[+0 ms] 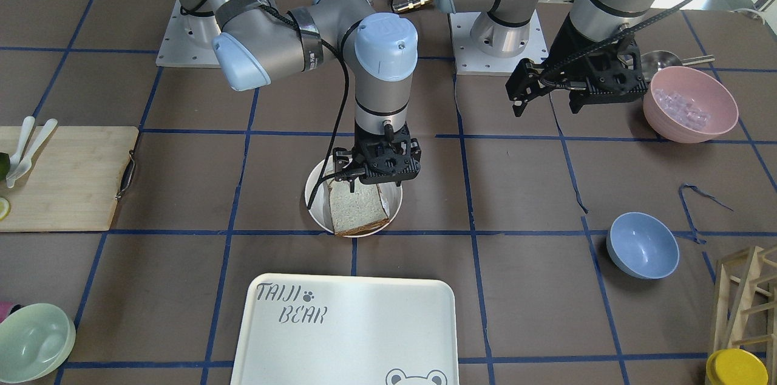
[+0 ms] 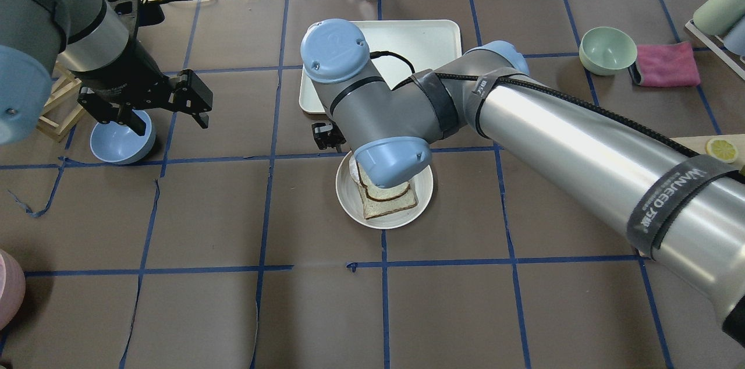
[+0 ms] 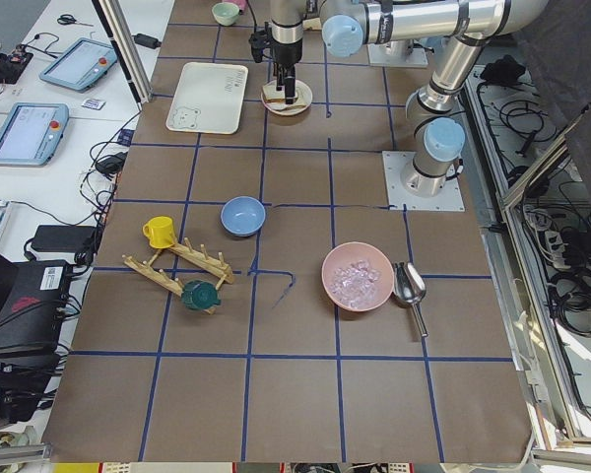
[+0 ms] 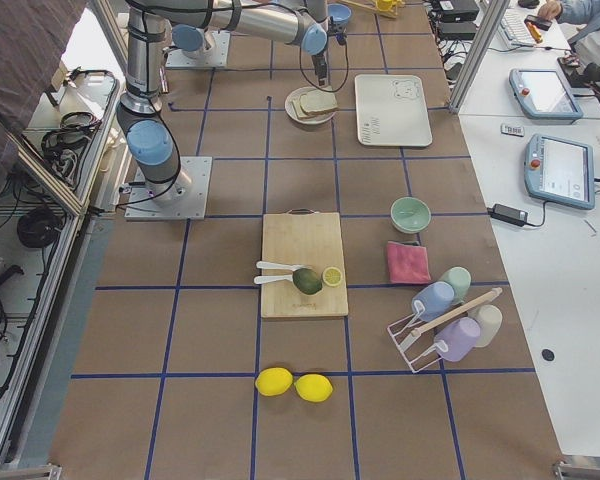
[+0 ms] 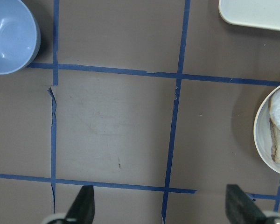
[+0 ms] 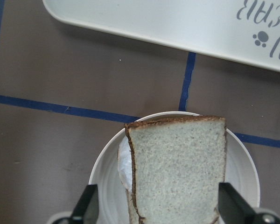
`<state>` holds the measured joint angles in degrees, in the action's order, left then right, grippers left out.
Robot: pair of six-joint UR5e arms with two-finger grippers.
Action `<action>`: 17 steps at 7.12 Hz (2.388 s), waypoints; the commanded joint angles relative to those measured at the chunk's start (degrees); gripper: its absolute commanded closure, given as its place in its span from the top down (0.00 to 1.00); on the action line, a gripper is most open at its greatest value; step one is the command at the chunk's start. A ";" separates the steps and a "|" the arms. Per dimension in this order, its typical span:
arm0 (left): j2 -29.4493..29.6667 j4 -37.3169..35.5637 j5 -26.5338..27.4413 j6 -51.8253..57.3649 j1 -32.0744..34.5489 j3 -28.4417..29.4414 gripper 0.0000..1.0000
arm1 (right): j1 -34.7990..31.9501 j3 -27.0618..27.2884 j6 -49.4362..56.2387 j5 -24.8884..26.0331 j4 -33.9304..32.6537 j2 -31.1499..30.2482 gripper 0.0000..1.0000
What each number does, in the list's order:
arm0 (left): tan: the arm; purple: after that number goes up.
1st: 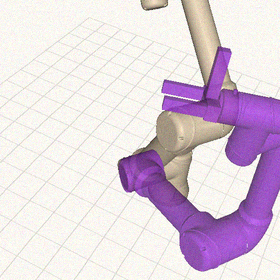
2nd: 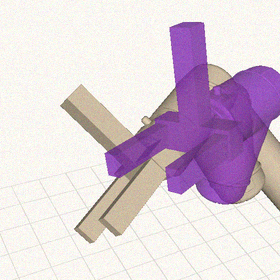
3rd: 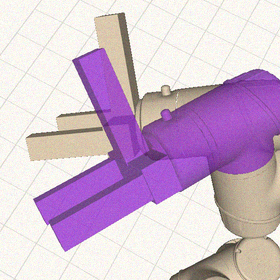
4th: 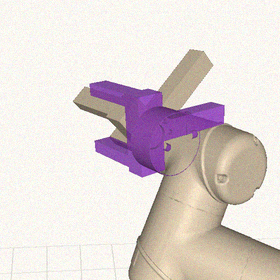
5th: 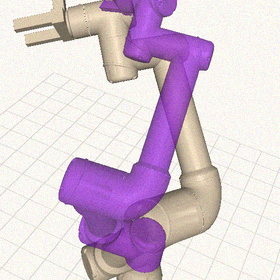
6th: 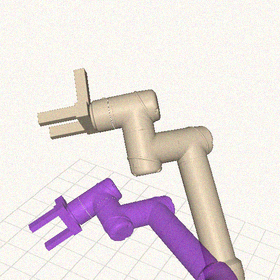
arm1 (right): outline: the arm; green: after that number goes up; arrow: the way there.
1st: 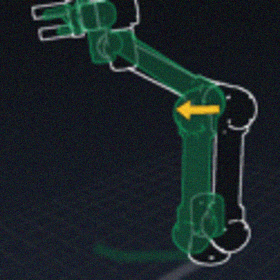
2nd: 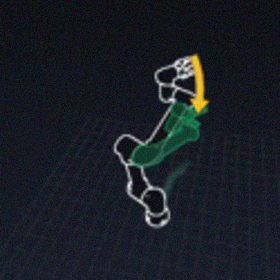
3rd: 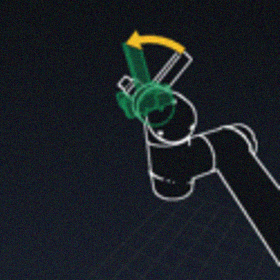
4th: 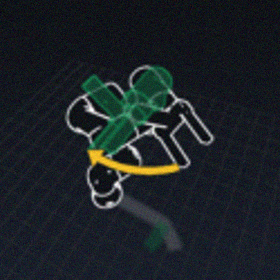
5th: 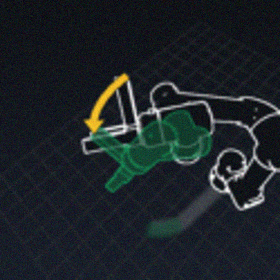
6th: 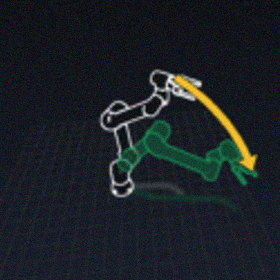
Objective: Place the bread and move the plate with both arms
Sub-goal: 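Lower the bread onto the egg toast and open the right gripper, then raise the right gripper away while the left gripper reaches to the plate rim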
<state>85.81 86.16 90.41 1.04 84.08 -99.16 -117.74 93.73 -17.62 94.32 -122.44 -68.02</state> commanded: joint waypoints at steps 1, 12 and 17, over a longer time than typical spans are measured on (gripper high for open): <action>0.24 -0.72 0.03 -0.16 -0.05 0.19 1.00 | 5.99 -0.47 4.41 -1.33 7.43 -4.55 1.00; 19.99 -30.78 -7.53 -22.30 12.06 -10.08 0.87 | 24.37 -13.57 21.84 2.92 36.67 -16.35 1.00; 24.32 -35.43 -9.02 -23.54 16.82 -14.10 0.81 | 27.74 -12.69 21.57 -2.80 32.74 -16.97 1.00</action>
<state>109.81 52.08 81.48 -22.47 100.14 -111.12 -89.98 80.93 3.96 94.07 -87.20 -84.94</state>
